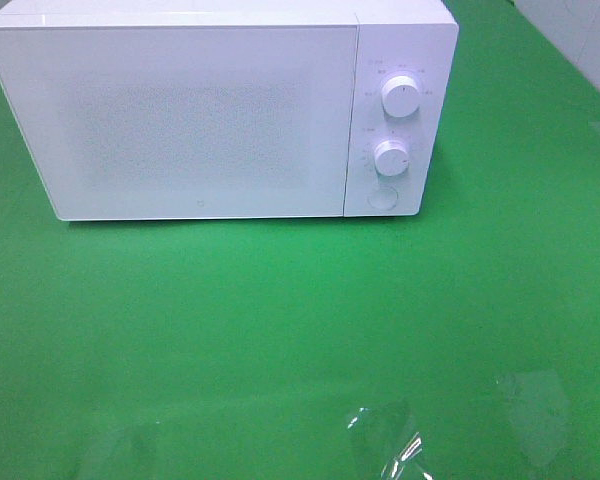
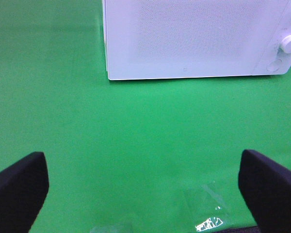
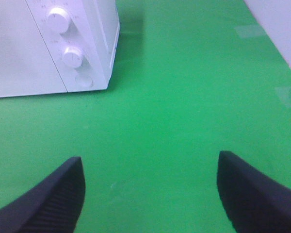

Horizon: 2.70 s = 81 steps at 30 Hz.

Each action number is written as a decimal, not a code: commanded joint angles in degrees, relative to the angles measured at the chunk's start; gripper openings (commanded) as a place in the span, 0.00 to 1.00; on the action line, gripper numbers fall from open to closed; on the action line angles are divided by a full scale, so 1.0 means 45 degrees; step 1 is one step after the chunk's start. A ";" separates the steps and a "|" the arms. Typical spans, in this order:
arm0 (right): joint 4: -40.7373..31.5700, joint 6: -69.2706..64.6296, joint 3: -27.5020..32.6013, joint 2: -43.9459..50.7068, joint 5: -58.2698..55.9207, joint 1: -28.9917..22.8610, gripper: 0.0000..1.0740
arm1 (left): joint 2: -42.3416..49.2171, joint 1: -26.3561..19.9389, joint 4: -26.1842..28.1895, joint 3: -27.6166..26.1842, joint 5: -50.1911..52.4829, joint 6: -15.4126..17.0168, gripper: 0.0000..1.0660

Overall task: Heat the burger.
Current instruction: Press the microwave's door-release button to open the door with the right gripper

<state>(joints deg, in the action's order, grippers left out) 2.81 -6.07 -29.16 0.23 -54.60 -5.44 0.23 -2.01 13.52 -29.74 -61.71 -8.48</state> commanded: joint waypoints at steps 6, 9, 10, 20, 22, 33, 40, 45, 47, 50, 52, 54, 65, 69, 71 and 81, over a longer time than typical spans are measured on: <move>-0.0025 0.0153 -0.0369 -0.1770 0.1413 0.0089 0.69 | 0.0204 0.0013 0.0025 0.0025 0.0089 0.0064 0.93; -0.0025 0.0115 -0.0369 -0.2203 0.1961 0.0089 0.69 | 0.0204 0.0013 0.0025 0.0025 0.0089 0.0064 0.93; -0.0025 0.0115 -0.0369 -0.2368 0.2203 0.0089 0.69 | 0.0204 0.0013 0.0025 0.0025 0.0089 0.0064 0.93; -0.0025 0.0102 -0.0267 -0.4838 0.4749 0.0089 0.68 | 0.0204 0.0013 0.0025 0.0025 0.0089 0.0064 0.93; -0.0025 0.0102 -0.0267 -0.5373 0.5220 0.0089 0.68 | 0.0204 0.0013 0.0025 0.0025 0.0089 0.0064 0.93; -0.0025 0.0102 -0.0255 -0.8161 0.8263 0.0089 0.68 | 0.0204 0.0013 0.0025 0.0025 0.0089 0.0064 0.93; 0.0000 0.0102 0.0306 -0.9804 1.1090 0.0089 0.68 | 0.0204 0.0013 0.0025 0.0025 0.0089 0.0064 0.93; 0.0000 0.0102 0.0942 -1.0504 1.3051 0.0089 0.68 | 0.0204 0.0013 0.0025 0.0025 0.0089 0.0064 0.93; -0.0025 0.0115 0.1299 -1.1370 1.4782 0.0089 0.68 | 0.0204 0.0013 0.0025 0.0025 0.0089 0.0064 0.93; -0.0025 0.0127 0.1311 -1.1561 1.5062 0.0089 0.68 | 0.0204 0.0013 0.0025 0.0025 0.0089 0.0064 0.93; -0.0025 0.0153 0.1324 -1.2592 1.6565 0.0089 0.68 | 0.0204 0.0013 0.0025 0.0025 0.0089 0.0064 0.93; -0.0025 0.0153 0.1324 -1.2834 1.6960 0.0089 0.68 | 0.0204 0.0013 0.0025 0.0025 0.0089 0.0064 0.93; -0.1668 0.1974 0.1770 -1.6005 2.1021 0.0025 0.68 | 0.0204 0.0013 0.0025 0.0025 0.0089 0.0064 0.93; -0.3629 0.3361 0.2330 -1.6590 2.2511 -0.0993 0.68 | 0.0204 0.0013 0.0025 0.0025 0.0089 0.0064 0.93; -0.4978 0.4291 0.2674 -1.6883 2.3351 -0.1986 0.68 | 0.0204 0.0013 0.0025 0.0025 0.0089 0.0064 0.93; -0.8111 0.5488 0.2839 -1.7838 2.5363 -0.4927 0.68 | 0.0204 0.0013 0.0025 0.0025 0.0089 0.0064 0.93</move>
<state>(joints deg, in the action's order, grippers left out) -31.00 17.25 -16.44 -79.53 56.49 -25.32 0.23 -2.01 13.52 -29.74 -61.71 -8.48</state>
